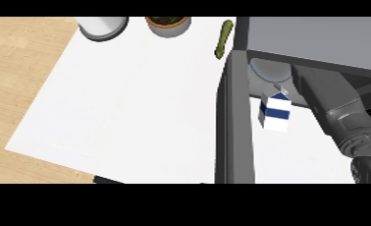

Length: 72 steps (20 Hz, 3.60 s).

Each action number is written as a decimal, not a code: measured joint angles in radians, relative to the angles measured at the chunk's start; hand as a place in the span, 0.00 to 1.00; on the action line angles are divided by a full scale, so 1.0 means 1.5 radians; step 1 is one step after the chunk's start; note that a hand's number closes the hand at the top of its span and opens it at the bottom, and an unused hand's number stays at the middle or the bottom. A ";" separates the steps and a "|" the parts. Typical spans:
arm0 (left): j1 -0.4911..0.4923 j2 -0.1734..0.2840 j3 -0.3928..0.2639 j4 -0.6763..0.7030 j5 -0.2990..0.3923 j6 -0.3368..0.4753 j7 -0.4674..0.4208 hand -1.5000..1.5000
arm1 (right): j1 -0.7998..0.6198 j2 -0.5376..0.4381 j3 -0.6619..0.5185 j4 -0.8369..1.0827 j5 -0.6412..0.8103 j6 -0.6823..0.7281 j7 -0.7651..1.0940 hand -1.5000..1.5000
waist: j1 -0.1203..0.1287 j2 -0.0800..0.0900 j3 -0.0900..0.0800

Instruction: Pick up the milk, place it into the microwave and close the microwave

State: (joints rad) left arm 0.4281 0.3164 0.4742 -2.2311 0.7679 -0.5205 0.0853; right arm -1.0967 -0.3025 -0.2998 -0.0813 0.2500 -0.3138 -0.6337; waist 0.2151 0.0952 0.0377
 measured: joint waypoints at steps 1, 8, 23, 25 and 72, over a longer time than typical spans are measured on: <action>-0.002 0.000 -0.003 0.002 -0.001 0.002 0.002 0.00 | -0.004 0.007 0.001 0.000 0.001 -0.007 0.005 0.00 | -0.002 0.000 0.000; -0.006 0.005 -0.020 0.012 -0.011 -0.005 0.013 0.00 | -0.016 0.021 0.003 -0.005 -0.001 -0.027 0.001 0.00 | -0.013 0.000 0.007; 0.008 -0.035 -0.063 0.039 -0.058 -0.029 0.007 0.00 | -0.029 0.050 -0.004 0.006 -0.003 -0.078 -0.011 0.00 | -0.047 -0.007 -0.006; 0.007 -0.046 -0.075 0.045 -0.071 -0.037 0.000 0.00 | -0.030 0.054 -0.010 0.005 -0.010 -0.063 -0.010 0.00 | -0.054 -0.010 -0.007; -0.252 -0.210 -0.439 0.405 -0.647 -0.025 -0.160 1.00 | 0.666 0.055 0.027 -0.444 -0.139 0.429 -0.144 0.00 | -0.189 -0.072 -0.029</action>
State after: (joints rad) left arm 0.0498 0.0021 -0.1848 -1.6243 -0.2021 -0.5573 -0.1548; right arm -0.0977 -0.2205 -0.2597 -0.7474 0.0408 0.3298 -0.8490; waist -0.0691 -0.0129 -0.0054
